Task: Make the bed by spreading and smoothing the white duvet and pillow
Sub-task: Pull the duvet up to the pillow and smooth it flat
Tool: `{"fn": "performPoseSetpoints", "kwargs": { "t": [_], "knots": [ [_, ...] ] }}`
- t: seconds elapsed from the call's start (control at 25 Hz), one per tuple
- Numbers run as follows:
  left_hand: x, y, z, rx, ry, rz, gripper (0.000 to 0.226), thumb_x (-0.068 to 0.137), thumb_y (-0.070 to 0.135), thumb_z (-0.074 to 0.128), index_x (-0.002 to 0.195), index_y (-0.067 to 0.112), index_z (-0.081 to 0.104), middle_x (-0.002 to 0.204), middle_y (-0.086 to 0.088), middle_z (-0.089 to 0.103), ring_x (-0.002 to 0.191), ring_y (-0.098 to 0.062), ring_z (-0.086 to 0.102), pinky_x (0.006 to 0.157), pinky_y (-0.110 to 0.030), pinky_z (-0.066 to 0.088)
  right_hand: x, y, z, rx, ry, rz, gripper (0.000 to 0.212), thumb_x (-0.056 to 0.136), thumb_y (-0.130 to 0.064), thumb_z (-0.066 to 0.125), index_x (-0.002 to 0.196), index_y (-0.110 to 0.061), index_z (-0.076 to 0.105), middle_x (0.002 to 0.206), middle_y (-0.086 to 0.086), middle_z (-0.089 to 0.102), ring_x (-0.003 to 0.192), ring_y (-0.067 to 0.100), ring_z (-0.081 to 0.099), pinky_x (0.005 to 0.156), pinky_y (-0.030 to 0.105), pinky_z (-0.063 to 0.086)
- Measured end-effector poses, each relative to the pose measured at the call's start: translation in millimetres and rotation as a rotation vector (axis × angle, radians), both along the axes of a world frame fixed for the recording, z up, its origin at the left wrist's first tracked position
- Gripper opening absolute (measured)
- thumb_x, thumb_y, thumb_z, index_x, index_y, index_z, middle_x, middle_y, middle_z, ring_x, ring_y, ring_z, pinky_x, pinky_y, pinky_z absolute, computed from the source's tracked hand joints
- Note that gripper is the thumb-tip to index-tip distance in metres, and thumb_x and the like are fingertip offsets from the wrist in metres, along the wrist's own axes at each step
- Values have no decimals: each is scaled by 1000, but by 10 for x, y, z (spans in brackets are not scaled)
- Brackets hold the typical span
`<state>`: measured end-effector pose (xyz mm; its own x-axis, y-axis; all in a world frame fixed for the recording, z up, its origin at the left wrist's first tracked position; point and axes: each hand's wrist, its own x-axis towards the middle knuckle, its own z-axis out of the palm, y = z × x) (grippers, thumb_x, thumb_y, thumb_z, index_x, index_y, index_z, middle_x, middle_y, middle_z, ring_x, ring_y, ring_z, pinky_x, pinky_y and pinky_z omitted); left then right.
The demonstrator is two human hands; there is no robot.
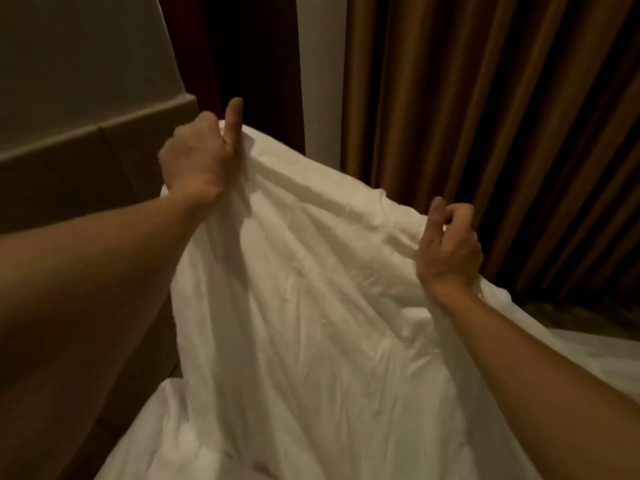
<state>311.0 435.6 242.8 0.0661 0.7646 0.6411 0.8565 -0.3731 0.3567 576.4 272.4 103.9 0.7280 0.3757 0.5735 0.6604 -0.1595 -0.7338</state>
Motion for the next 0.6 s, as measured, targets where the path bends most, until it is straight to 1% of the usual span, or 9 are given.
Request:
{"fn": "performPoseSetpoints", "kwargs": {
  "t": [0.04,0.08,0.12,0.16,0.2,0.24,0.32,0.4,0.6],
  "knots": [
    [-70,-10,-141,-39,0,33,66,100,69,15,98,13,49,91,-16,53,85,-35,51,76,-45,37,-80,17,-76,-50,-17,3,66,96,-71,18,114,-14,46,88,6,62,82,37,64,70,38,41],
    [-147,-38,-425,-102,28,92,68,99,71,17,104,11,50,98,-18,56,92,-36,53,81,-48,38,-187,45,-234,-214,-38,39,74,93,-75,11,126,-15,41,101,12,65,92,38,64,76,41,43],
    [-235,-84,-795,-211,100,163,76,97,73,17,115,8,51,112,-21,58,106,-40,53,90,-53,38,-305,61,-439,-453,-62,99,85,88,-79,4,141,-19,30,123,18,62,109,40,60,89,46,45],
    [-336,-174,-1189,-356,182,230,87,93,77,13,129,6,49,128,-23,55,122,-43,47,102,-58,33,-426,58,-651,-694,-55,200,93,82,-83,-1,153,-24,13,147,20,46,130,41,48,107,51,37],
    [-435,-305,-1548,-493,240,259,100,88,82,7,141,5,42,142,-23,47,134,-44,38,110,-61,26,-551,16,-828,-870,-48,317,96,78,-85,-3,157,-31,-2,163,17,23,146,40,28,119,55,23],
    [-524,-459,-1857,-599,282,241,108,83,84,0,150,6,33,153,-22,38,142,-44,28,115,-63,20,-650,-41,-977,-986,-71,418,96,76,-87,-3,157,-36,-12,169,12,3,153,39,9,122,58,9],
    [-606,-846,-2320,-745,387,90,107,81,84,-1,159,13,15,166,-13,18,151,-38,12,119,-61,14,-773,-218,-1210,-1113,-106,562,92,80,-86,2,157,-39,-16,168,7,-14,154,36,-9,122,60,-3],
    [-611,-1244,-2601,-805,442,-58,98,87,80,4,162,17,8,169,-5,8,155,-31,4,120,-60,12,-844,-494,-1343,-1171,-85,591,88,84,-85,6,157,-40,-14,168,6,-15,155,34,-10,122,60,-4],
    [-576,-2121,-2727,-930,463,-211,96,88,79,6,161,18,11,169,-3,11,154,-28,8,120,-57,15,-877,-1591,-1437,-1248,51,570,89,87,-85,14,159,-39,-12,169,2,-12,155,27,-11,124,55,-2]
  ]
}}
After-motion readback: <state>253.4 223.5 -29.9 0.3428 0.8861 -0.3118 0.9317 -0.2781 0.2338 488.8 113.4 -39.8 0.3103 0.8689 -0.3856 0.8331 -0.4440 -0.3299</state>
